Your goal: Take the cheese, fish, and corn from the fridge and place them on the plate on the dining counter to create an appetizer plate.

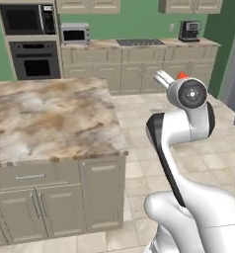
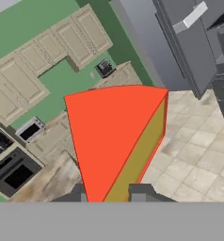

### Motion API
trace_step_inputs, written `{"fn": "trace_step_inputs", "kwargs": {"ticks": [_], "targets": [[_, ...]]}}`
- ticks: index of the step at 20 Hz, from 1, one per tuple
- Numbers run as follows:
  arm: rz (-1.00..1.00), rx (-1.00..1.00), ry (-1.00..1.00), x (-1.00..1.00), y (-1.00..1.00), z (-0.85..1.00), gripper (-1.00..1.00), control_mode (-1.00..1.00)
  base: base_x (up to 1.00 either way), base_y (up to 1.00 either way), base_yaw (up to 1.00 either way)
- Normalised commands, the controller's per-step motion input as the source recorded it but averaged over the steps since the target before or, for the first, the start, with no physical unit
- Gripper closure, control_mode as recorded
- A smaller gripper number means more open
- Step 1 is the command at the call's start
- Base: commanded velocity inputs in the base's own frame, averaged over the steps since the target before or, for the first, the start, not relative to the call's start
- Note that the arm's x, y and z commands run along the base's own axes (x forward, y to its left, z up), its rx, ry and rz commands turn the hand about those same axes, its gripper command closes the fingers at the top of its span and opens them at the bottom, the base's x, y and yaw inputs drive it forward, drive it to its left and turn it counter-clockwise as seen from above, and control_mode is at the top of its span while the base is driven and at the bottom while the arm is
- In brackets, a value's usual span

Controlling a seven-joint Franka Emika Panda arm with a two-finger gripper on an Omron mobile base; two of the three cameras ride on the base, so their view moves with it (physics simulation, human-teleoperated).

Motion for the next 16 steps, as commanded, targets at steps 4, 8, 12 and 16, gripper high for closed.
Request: {"fn": "trace_step_inputs", "kwargs": {"ticks": [4,8,12,16], "targets": [[0.00,0.00,0.00,0.00,0.00,0.00,1.00,1.00,0.14,1.00,0.06],[0.00,0.00,0.00,0.00,0.00,0.00,1.00,1.00,0.11,1.00,0.02],[0.00,0.00,0.00,0.00,0.00,0.00,1.00,1.00,0.05,1.00,0.00],[0.00,0.00,0.00,0.00,0.00,0.00,1.00,1.00,0.00,1.00,0.00]]}}
